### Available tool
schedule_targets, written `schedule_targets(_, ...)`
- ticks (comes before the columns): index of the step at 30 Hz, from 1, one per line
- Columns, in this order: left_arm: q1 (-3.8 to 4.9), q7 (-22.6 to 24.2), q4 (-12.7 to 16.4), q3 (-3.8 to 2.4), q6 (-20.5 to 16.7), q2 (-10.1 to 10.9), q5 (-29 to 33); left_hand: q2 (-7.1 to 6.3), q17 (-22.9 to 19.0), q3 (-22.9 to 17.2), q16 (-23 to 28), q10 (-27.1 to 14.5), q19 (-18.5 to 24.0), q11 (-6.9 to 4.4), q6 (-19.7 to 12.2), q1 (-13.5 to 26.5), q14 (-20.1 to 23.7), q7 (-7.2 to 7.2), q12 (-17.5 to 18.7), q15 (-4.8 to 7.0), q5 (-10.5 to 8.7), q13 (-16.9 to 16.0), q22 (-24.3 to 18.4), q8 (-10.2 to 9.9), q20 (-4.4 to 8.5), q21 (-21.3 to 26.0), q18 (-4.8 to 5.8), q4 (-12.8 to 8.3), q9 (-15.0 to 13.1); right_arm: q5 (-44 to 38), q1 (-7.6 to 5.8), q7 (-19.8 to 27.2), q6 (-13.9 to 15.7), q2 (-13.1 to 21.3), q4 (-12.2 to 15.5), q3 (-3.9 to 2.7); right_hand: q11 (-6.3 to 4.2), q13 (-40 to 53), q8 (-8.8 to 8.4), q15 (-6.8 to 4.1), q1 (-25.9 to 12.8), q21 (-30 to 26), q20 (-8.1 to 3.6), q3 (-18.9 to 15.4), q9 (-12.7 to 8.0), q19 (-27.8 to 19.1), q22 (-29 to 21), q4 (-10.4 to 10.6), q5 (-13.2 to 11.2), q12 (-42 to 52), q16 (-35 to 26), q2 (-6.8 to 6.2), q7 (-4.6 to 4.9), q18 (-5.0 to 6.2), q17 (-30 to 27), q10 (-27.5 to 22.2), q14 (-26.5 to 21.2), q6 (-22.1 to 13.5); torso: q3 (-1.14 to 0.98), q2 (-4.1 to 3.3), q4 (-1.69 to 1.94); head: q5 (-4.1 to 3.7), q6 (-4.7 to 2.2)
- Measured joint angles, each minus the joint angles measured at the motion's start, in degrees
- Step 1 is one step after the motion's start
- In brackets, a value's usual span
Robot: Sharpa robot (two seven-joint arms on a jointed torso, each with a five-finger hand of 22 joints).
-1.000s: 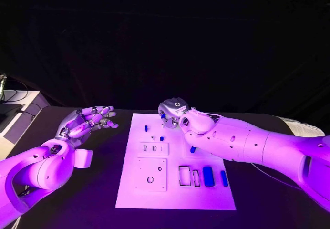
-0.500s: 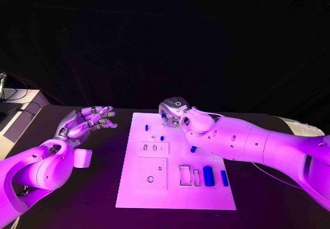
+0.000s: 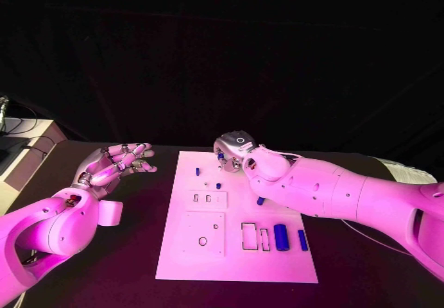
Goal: Assemble the parts on the task board
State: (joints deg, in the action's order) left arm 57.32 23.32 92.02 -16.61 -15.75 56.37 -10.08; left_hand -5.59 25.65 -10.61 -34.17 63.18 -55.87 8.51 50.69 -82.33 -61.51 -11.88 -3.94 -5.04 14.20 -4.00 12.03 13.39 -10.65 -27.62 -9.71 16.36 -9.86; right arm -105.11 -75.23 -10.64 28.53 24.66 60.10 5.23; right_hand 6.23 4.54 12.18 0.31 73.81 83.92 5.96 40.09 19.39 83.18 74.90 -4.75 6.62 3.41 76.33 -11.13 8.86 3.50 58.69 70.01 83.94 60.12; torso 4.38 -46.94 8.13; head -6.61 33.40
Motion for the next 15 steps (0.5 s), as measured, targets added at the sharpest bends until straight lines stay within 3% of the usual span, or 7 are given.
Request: schedule_targets(15,0.00,0.0,-0.2,0.00,0.0,0.0,0.0,0.00,0.1,0.0,0.0,0.0,0.2,0.00,0.0,0.0,0.0,0.00,0.0,0.00,0.00,0.0,0.0,0.0,-0.21,-0.2,0.00,0.0,0.0,-0.5,0.04,-0.4,0.3,0.5,0.7,0.00,0.00,0.1,0.00,0.00,0.0,0.0,0.00,0.0,0.1,0.0,0.0,0.0,0.0,0.0,0.0,0.00,0.00,0.00,0.1,0.0,0.0,0.0,0.22,-0.10,0.17,-0.18,-0.13)
